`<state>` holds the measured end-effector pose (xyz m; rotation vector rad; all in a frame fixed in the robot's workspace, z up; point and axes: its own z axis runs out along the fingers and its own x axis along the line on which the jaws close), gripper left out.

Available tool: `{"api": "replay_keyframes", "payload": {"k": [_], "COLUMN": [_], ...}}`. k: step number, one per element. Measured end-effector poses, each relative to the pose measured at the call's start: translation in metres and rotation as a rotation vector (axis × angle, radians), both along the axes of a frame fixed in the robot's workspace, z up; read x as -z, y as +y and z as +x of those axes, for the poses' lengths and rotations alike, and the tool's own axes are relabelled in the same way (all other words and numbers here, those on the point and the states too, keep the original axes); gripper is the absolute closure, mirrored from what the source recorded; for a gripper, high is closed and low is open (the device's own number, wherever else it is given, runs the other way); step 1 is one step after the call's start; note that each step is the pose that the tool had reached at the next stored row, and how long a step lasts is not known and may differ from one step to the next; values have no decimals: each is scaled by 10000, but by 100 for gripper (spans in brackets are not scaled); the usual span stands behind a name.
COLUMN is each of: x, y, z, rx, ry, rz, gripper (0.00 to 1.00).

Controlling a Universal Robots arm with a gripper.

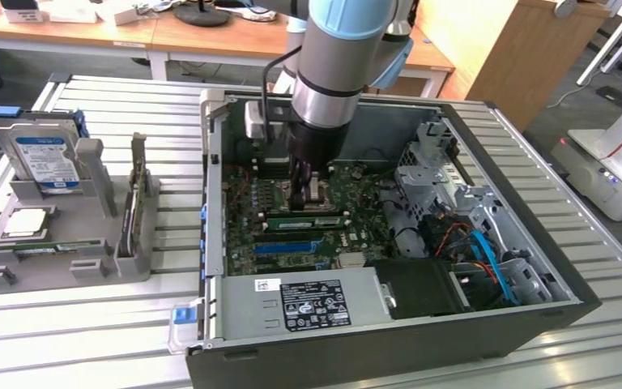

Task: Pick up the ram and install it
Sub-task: 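Press down the ram until it locks into place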

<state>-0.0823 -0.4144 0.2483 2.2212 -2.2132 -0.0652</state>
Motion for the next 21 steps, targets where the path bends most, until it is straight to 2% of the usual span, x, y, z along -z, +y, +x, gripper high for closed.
{"api": "replay_keyframes", "payload": {"k": [6, 21], "x": [-54, -55], "y": [1, 0], "z": [0, 20], "rx": [1, 2], "ry": [-4, -2], "rz": [2, 0], "gripper": [89, 89]}}
